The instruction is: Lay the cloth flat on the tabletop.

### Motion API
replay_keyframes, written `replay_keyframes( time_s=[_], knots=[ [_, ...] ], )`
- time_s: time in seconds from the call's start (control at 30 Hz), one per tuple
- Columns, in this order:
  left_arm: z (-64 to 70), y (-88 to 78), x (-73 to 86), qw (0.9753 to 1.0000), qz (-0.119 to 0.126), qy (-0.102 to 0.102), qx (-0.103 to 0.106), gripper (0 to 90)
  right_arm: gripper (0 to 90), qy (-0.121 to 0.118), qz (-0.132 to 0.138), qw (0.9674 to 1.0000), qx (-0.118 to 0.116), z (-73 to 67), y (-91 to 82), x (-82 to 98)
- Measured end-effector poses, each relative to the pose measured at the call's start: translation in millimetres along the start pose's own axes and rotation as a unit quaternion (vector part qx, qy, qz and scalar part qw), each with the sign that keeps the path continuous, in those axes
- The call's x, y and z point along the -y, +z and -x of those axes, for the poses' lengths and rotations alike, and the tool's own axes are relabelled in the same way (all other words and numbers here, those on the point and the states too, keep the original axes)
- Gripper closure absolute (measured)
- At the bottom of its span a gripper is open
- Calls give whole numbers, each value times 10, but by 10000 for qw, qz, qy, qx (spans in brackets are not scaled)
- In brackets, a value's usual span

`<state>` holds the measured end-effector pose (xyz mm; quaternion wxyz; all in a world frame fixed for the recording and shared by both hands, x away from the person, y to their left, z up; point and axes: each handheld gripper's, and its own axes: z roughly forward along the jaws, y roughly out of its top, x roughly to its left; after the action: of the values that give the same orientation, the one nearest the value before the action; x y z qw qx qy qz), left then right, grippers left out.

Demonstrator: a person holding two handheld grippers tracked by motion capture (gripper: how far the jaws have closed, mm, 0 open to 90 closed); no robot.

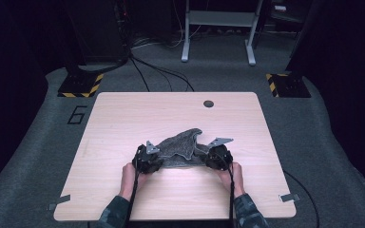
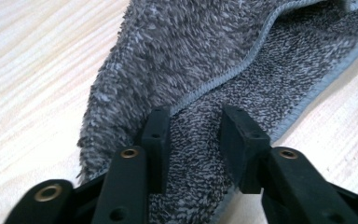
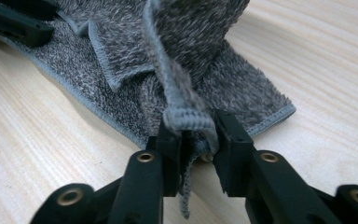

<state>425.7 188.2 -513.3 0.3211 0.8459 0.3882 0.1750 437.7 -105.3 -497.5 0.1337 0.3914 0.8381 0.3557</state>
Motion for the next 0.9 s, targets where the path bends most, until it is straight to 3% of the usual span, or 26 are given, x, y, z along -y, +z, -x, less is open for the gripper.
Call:
replay_keyframes(
  time_s=[0.3, 0.4, 0.53, 0.6, 0.7, 0.73, 0.83, 0.9],
  knots=[
    [-16, -145, 173, 9999, 22, -96, 36, 636, 727, -43, -69, 9999, -146, -66, -51, 114],
    [-14, -186, 191, 9998, -73, -174, -26, 474, 600, -13, -27, 9999, -120, -96, -101, 141],
    [48, -252, 133, 9987, 327, -392, -1, 322, 496, 100, 223, 9996, -108, -102, -224, 128],
    [124, -267, 63, 9984, 435, -361, 63, 285, 464, 114, 350, 9993, -72, -125, -303, 105],
    [295, -229, -64, 9988, 441, -106, 177, 275, 469, 28, 417, 9991, -35, -137, -326, 89],
    [405, -177, -137, 9989, 414, 63, 233, 268, 482, 88, 405, 9991, -15, -158, -337, 75],
    [518, -104, -216, 9987, 359, 209, 295, 270, 484, 98, 415, 9991, -55, -158, -327, 61],
    [617, -15, -294, 9975, 308, 306, 550, 278, 496, 90, 471, 9988, -38, -167, -317, 54]
  ],
)
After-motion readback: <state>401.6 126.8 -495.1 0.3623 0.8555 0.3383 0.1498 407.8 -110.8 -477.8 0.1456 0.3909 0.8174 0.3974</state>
